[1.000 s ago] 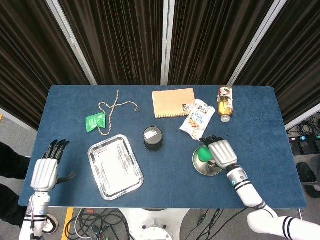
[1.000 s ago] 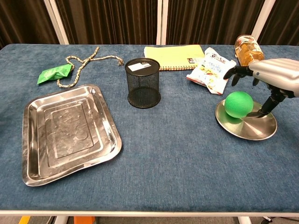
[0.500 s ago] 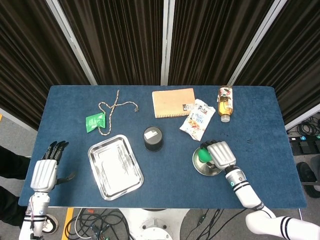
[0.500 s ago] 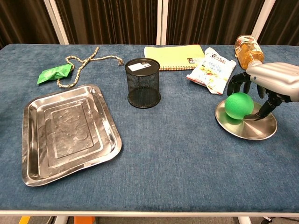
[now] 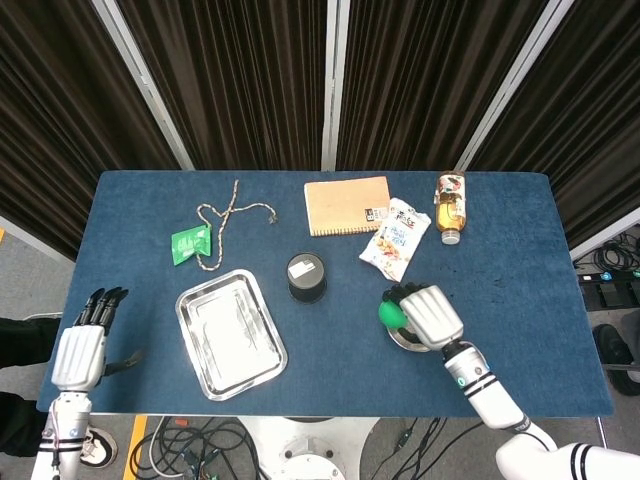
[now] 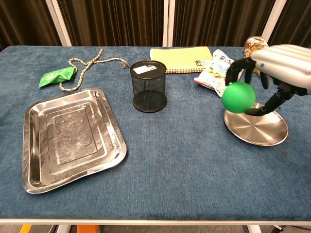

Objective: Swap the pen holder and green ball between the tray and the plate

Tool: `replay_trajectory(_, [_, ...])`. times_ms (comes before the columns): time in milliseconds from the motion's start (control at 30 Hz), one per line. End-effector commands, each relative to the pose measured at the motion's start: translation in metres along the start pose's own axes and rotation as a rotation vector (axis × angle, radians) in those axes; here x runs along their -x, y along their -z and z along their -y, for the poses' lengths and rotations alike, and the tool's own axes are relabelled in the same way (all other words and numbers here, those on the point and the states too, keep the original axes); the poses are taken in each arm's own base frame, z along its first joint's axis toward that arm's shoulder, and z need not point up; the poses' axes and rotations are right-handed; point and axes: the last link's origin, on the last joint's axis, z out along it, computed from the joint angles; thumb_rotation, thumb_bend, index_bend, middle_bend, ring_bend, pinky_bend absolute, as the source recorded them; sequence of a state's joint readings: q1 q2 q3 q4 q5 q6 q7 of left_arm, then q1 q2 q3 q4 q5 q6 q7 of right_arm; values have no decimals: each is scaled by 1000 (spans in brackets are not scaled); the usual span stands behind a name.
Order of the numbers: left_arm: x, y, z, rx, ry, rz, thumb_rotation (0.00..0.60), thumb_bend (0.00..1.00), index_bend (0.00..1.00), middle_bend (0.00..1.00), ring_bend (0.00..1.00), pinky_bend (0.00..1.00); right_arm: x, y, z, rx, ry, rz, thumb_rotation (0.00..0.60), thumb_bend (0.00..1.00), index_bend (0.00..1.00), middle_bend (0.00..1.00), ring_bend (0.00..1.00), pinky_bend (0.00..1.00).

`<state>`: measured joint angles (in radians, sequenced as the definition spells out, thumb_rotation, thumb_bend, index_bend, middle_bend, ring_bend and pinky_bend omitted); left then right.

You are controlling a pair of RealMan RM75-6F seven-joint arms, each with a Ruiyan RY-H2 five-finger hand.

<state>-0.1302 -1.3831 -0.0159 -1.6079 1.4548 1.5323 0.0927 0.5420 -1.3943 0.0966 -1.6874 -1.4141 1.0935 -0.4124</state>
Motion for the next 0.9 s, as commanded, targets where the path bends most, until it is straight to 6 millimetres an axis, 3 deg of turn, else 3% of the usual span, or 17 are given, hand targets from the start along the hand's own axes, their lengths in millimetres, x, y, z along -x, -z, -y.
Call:
replay_trajectory(33, [0,1,1,-3,0,3,600,93,109,91,45,268,-6,-4,16,-60,-1,-4,600,224,504,453,387,541])
replay_trajectory(467, [1,4,7,-15,6,19,600,93,109,91,45,264,0,-52,74,-227,-2,64,600,224,504,453,387,541])
replay_trajectory(900, [0,5,11,-22,13,14,600,93,109,91,45,263,22,-74,99,-274,18,152,600,224,503,441,386,535])
